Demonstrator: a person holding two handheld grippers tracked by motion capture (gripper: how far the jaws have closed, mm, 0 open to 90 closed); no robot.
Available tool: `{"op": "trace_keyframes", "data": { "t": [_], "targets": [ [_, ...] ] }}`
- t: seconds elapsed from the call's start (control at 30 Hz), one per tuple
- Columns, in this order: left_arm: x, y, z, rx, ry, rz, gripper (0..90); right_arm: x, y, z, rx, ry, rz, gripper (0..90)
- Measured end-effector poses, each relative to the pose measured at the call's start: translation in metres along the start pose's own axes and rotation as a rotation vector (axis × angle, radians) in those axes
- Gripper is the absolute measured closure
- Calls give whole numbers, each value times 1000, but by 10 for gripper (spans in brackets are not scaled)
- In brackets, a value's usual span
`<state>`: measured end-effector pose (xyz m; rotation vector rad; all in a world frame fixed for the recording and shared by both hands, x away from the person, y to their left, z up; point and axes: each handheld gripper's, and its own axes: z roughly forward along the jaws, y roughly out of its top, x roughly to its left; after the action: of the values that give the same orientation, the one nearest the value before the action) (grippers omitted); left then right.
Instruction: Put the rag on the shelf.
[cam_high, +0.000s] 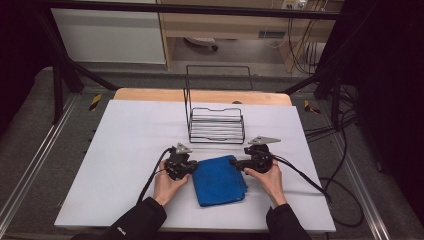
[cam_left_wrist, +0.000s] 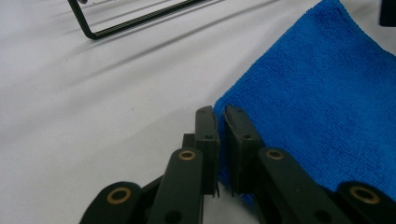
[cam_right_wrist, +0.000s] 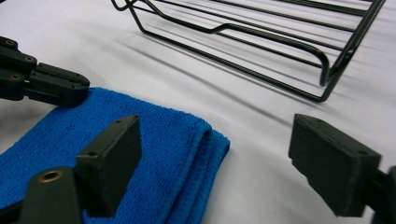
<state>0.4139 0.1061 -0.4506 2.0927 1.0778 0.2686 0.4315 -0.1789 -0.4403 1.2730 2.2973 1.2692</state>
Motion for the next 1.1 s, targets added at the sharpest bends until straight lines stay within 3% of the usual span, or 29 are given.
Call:
{"op": "trace_keyframes", "data": {
  "t": [0.33, 0.47, 0.73, 0.83, 1.1],
  "targets": [
    [1, 0, 0, -1, -4, 9, 836, 1, -4, 7, 32, -13, 4, 428],
    [1, 0, 0, -1, -11, 3, 838, -1, -4, 13, 51, 4, 35, 524],
    [2, 0, 0, -2, -14, 4, 839, 1, -6, 17, 79, 24, 50, 643],
    [2, 0, 0, 0, -19, -2, 839, 2, -6, 17, 104, 58, 67, 728],
    [6, 0, 0, 1, -40, -21, 845, 3, -5, 16, 127, 82, 104, 815]
  ]
}}
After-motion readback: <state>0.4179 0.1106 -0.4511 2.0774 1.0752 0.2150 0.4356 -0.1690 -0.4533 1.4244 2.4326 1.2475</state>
